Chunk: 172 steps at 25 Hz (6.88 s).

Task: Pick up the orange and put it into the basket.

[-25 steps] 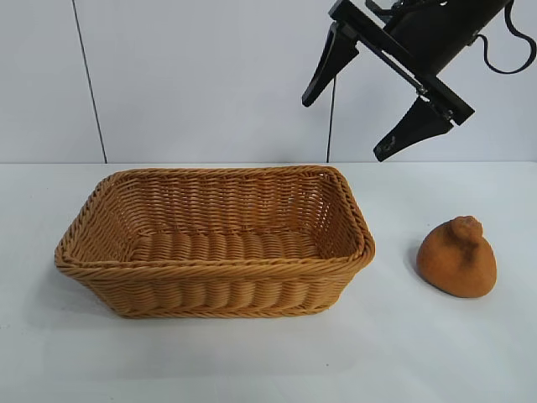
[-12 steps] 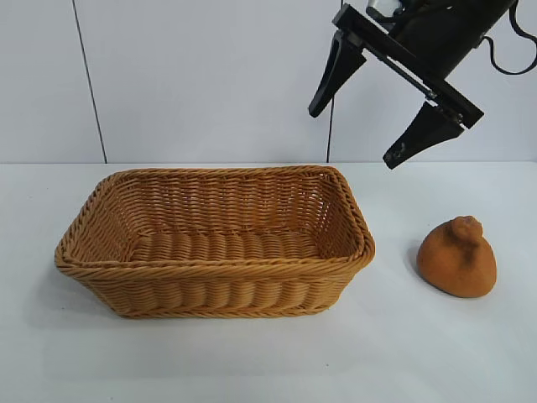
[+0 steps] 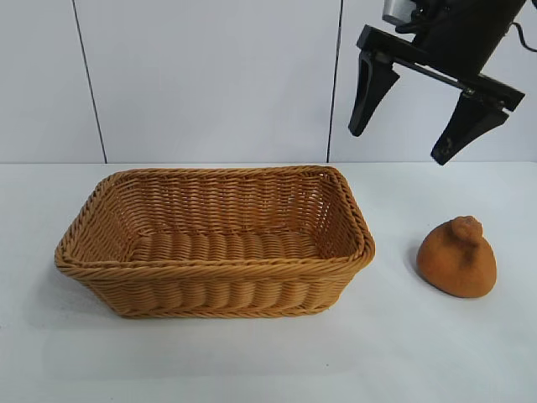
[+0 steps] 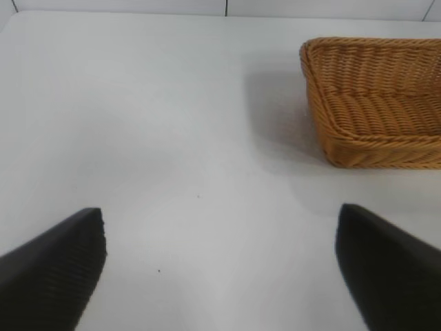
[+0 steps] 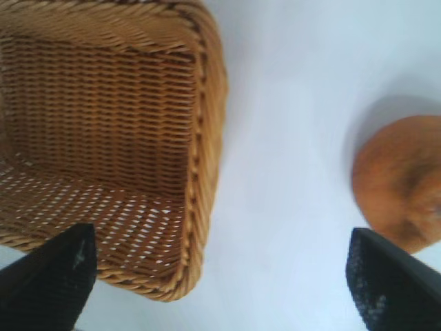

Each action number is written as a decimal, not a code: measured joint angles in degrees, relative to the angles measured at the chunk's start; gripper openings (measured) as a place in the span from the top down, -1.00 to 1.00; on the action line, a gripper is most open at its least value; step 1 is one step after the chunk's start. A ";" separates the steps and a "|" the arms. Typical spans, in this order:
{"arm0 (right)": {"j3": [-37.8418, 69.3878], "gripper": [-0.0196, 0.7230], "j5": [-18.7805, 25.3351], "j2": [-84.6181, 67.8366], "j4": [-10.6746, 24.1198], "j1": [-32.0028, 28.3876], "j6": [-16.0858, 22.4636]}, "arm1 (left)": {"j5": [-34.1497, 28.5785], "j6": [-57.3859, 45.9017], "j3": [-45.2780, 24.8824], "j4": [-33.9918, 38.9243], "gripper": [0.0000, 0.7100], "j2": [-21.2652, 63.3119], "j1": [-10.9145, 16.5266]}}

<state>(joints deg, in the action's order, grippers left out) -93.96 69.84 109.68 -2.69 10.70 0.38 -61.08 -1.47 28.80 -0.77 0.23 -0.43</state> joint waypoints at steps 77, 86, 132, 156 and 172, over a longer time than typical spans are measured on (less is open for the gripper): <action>-10.12 0.83 -4.73 4.92 -0.87 26.79 3.13 | 0.06 -0.10 0.00 -0.10 -0.81 0.00 0.00; -10.12 0.83 -13.74 17.15 0.03 29.16 3.23 | 0.06 -0.10 0.00 -0.10 -0.81 0.00 0.00; -29.27 -0.92 -0.37 15.16 5.34 -3.43 3.40 | 0.00 -0.10 0.00 -0.10 -0.80 0.00 0.00; 33.81 -0.92 0.02 -19.87 2.10 -9.97 -0.38 | 0.00 -0.10 0.00 -0.10 -0.80 0.00 0.00; 65.46 -0.92 -11.39 -63.86 1.82 -9.97 -0.38 | 0.00 -0.10 0.00 -0.10 -0.80 0.00 0.00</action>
<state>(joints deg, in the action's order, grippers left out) -28.50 58.45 45.82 -0.88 0.74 0.00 -61.08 -1.57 28.80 -0.87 0.23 -0.43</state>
